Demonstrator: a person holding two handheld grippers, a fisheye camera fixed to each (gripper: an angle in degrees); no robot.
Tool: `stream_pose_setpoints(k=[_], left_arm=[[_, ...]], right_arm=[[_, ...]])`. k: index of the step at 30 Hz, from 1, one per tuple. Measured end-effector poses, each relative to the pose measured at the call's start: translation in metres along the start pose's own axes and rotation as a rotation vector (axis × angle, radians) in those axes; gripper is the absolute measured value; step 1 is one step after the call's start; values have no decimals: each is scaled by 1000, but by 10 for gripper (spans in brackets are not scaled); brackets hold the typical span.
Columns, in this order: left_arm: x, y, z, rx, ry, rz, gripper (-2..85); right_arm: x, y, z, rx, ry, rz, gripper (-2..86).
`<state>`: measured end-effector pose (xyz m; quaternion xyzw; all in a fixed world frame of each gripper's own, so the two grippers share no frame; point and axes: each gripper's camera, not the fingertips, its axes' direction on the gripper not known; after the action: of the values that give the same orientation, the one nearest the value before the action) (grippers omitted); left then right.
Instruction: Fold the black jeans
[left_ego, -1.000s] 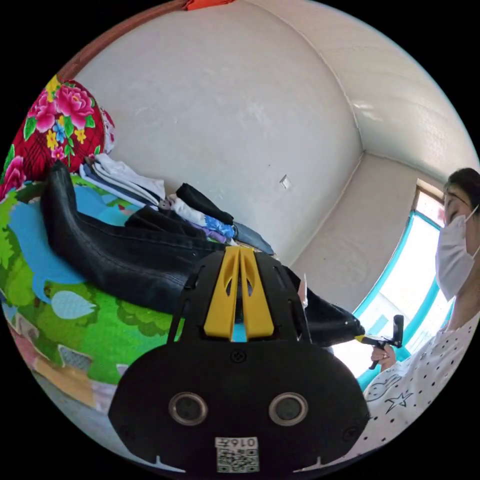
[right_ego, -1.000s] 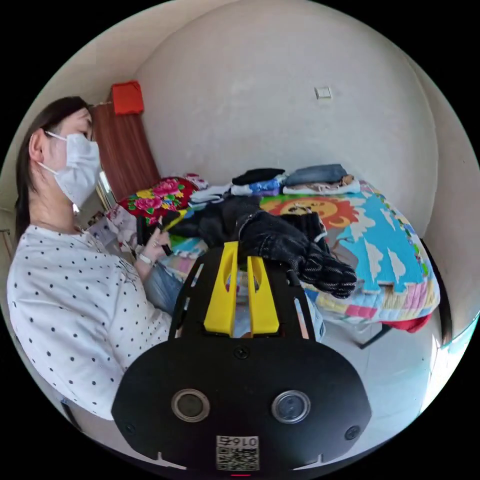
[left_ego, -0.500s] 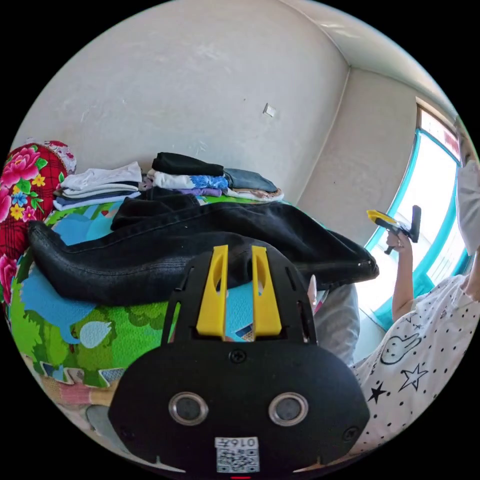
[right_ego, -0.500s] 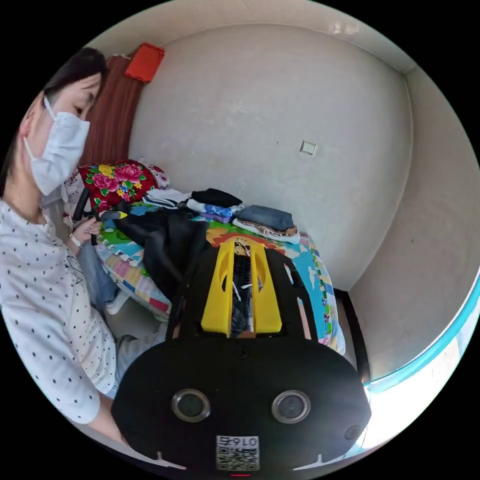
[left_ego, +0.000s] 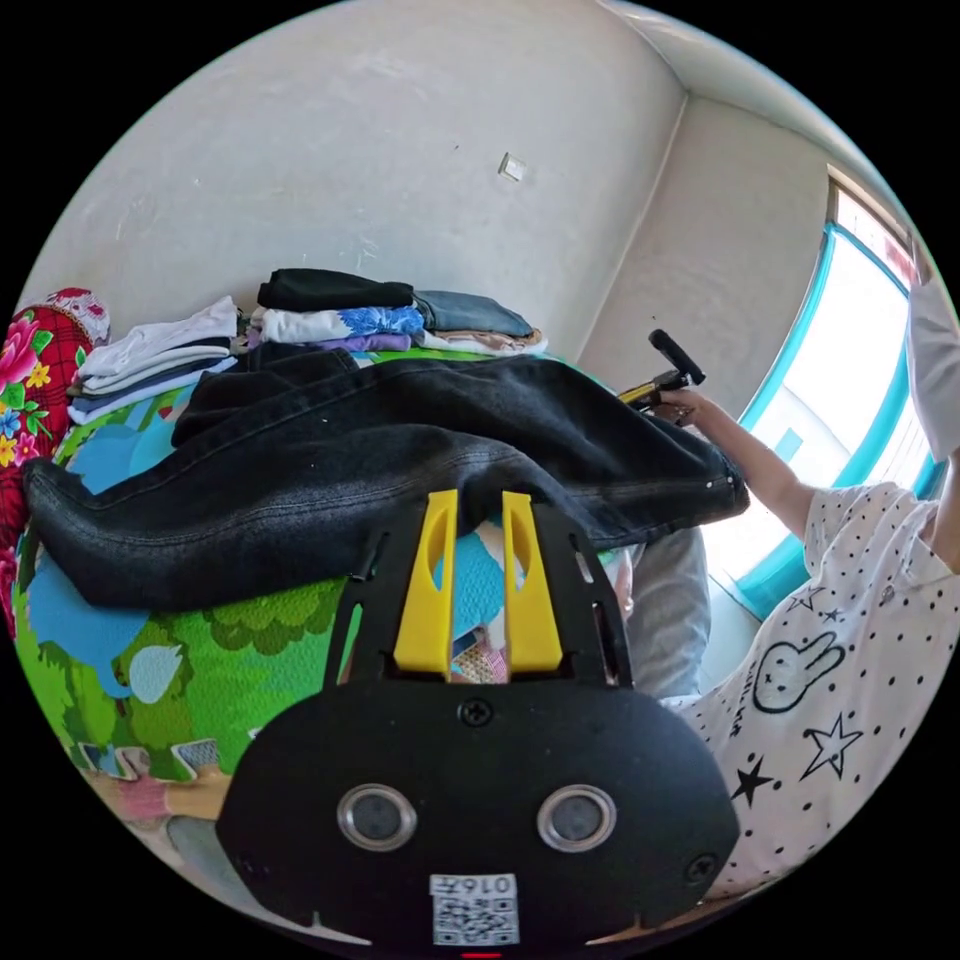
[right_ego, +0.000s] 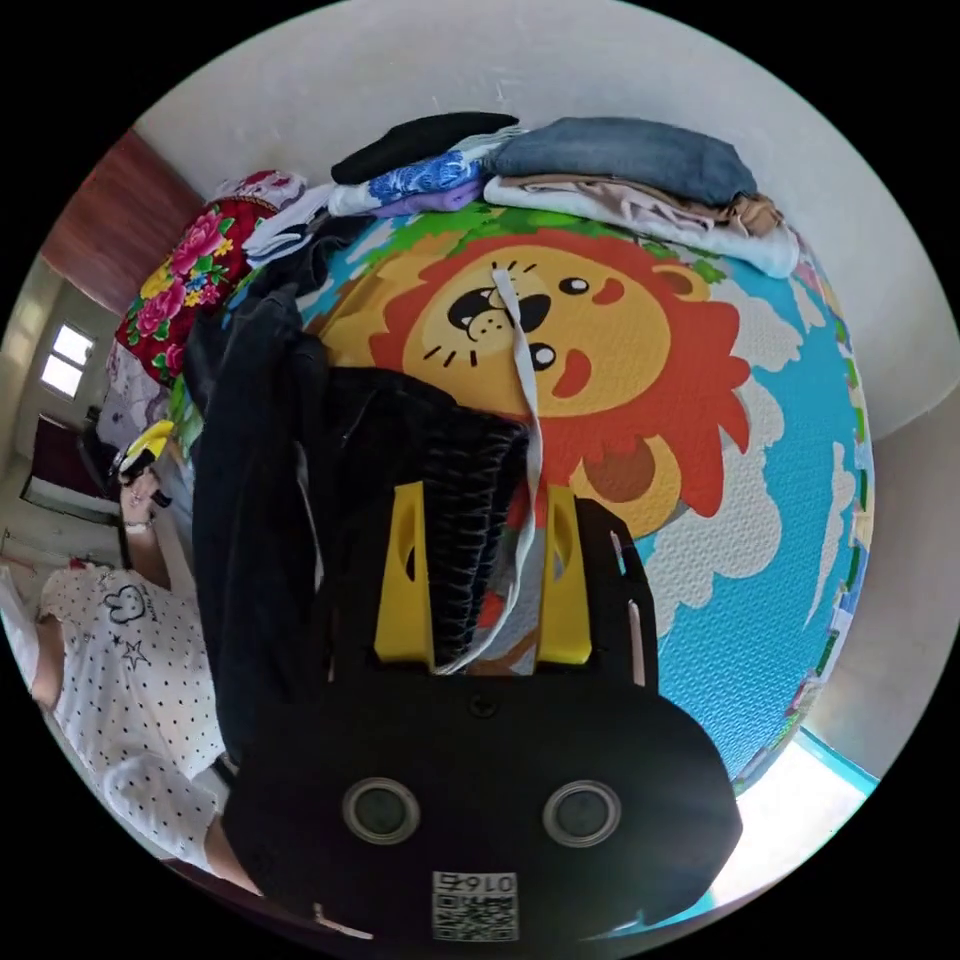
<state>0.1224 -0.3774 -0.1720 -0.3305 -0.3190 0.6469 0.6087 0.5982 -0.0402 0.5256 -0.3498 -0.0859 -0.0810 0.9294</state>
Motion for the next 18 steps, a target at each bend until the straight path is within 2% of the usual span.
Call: stream_pose_setpoints(k=[3,6,8,13,15,18], left_arm=[[-2,-2,7,-24,7,-6,68],[-1,-8,11,-36,7,0,65],[1,-12,8,-34,7,15,63],[2,-16,-7,12,-39,31,56],[-1,-16,-11,5,-63,25,60],[-8,-13,-19,1,-91,15,73]], right_arm=[[-33,-17,-2,-5,79,-131,93],[-68,-37,-31,23,252,-248,62],[-74,-57,-91,165,306,-211,49],[-54,-107,-162,284,575,-38,58],[-38,-126,-157,262,699,33,78],[-8,-142,-128,86,896,216,94]])
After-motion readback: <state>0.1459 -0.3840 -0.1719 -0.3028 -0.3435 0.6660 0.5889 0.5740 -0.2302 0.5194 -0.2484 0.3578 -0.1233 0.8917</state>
